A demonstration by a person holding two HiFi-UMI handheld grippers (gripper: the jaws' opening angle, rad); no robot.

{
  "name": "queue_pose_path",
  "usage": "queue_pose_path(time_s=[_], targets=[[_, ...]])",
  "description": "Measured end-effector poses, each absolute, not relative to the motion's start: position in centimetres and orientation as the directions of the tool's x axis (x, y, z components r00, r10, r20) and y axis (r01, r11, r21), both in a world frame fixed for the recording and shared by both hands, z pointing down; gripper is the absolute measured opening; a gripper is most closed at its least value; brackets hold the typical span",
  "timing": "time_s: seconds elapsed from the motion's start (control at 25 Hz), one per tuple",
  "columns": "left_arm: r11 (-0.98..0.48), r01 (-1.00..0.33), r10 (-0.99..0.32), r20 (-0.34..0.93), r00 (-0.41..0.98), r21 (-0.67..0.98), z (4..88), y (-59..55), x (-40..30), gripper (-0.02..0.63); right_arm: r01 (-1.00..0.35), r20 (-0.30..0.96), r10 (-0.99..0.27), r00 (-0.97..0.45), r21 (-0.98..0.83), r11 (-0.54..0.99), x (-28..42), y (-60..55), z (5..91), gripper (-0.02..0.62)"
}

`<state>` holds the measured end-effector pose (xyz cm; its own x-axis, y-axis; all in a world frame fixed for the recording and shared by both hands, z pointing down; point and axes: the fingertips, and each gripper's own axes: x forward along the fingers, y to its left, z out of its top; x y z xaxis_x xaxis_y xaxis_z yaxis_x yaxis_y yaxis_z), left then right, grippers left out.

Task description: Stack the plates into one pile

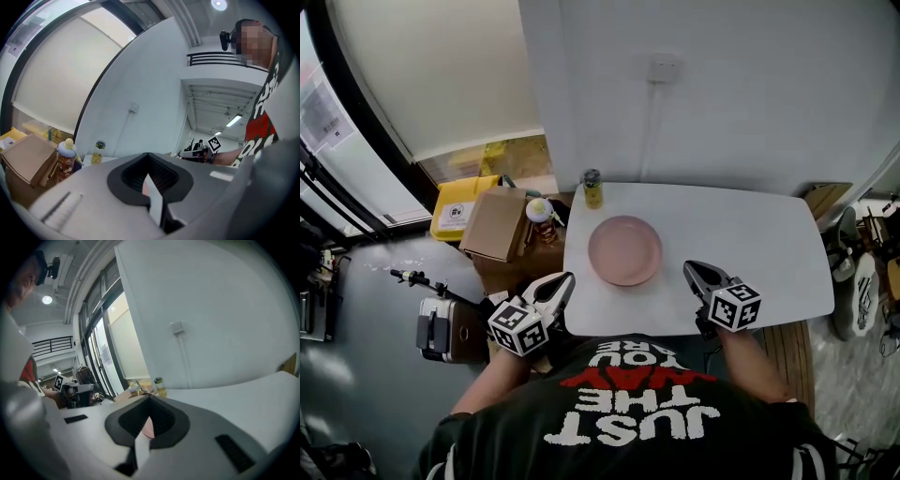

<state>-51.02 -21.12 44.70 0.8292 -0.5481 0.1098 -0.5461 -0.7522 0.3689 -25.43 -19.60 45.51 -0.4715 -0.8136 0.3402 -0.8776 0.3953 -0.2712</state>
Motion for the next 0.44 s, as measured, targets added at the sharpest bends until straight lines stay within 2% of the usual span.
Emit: queue_pose_path(time_s=[0.44], targets=[[-0.752,-0.545,-0.549,0.106,0.829,0.371,44.38,-20.7,-51.14,0.0,-0.878,0.346,-0.811,-0.472,-0.266,0.398,-25.37,-19.39,45.38,0.003]])
